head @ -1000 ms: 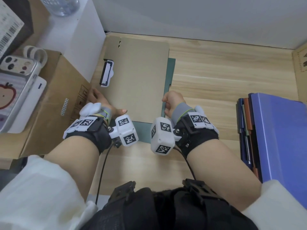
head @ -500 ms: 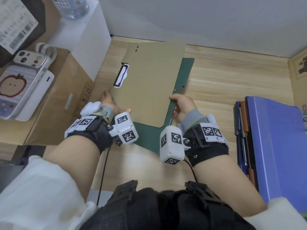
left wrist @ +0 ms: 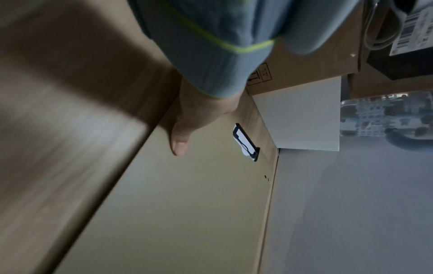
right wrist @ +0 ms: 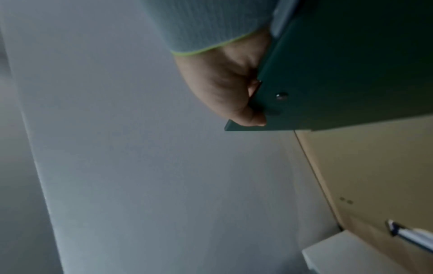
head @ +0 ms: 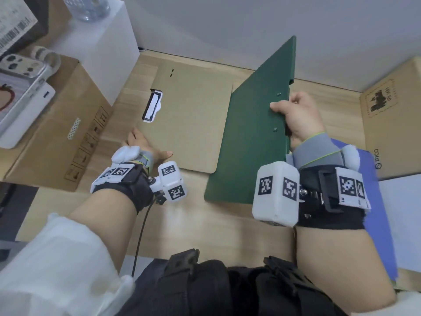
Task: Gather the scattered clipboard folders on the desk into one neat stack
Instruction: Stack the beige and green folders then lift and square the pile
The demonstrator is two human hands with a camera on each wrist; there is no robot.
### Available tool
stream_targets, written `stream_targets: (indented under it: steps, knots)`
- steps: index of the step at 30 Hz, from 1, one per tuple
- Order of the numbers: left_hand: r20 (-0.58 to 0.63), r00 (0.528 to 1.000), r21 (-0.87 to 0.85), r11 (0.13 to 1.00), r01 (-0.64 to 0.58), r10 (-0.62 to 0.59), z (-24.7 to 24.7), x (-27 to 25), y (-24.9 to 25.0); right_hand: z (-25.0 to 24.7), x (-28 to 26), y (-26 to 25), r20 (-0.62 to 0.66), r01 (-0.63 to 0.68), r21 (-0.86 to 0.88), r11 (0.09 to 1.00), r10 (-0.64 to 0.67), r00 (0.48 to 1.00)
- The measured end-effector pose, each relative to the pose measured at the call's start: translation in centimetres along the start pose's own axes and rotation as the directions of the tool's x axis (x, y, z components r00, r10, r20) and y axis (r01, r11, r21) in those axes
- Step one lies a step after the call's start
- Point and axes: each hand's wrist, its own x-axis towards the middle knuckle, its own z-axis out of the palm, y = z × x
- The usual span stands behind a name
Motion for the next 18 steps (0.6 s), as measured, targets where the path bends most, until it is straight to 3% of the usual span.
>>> stream_targets:
  steps: [5, 10, 12, 13, 15, 16, 17, 18]
  knots:
    - [-0.045, 0.999, 0.140, 0.990, 0.031, -0.025, 0.4, -2.9, -0.3, 1.3, -0.4, -1.2, 0.069, 0.022, -0.039, 0.999, -0.020, 0.997]
    - [0.140, 0.990, -0.022, 0.999, 0.037, -0.033, -0.9, -1.5, -0.5, 5.2, -1.1, -2.9, 0.128, 0.019, -0.154, 0.988, 0.001, 0.992]
    - [0.225, 0.973, -0.216, 0.976, 0.001, 0.049, -2.1, -1.2, 0.5, 7.5, -1.7, -3.6, 0.172, 0.042, -0.233, 0.971, -0.001, 0.985]
    - [0.267, 0.957, -0.427, 0.904, 0.012, 0.113, -3.1, -1.3, 1.3, 8.5, -2.1, -3.8, 0.206, 0.047, -0.255, 0.966, 0.007, 0.978]
    - [0.420, 0.870, -0.774, 0.602, 0.196, 0.258, -5.6, -1.7, 2.8, 10.4, -2.8, -4.2, 0.295, 0.012, -0.249, 0.968, 0.064, 0.953]
    - [0.469, 0.795, -0.844, 0.460, 0.275, 0.385, -6.5, -1.7, 3.1, 11.1, -3.2, -4.3, 0.341, -0.012, -0.243, 0.970, 0.097, 0.935]
    - [0.474, 0.731, -0.873, 0.374, 0.314, 0.491, -7.3, -1.6, 3.2, 11.5, -3.5, -4.4, 0.376, -0.025, -0.254, 0.967, 0.122, 0.919]
    - [0.453, 0.705, -0.888, 0.343, 0.305, 0.546, -7.9, -1.4, 3.1, 12.1, -3.7, -4.4, 0.399, -0.029, -0.277, 0.960, 0.142, 0.906]
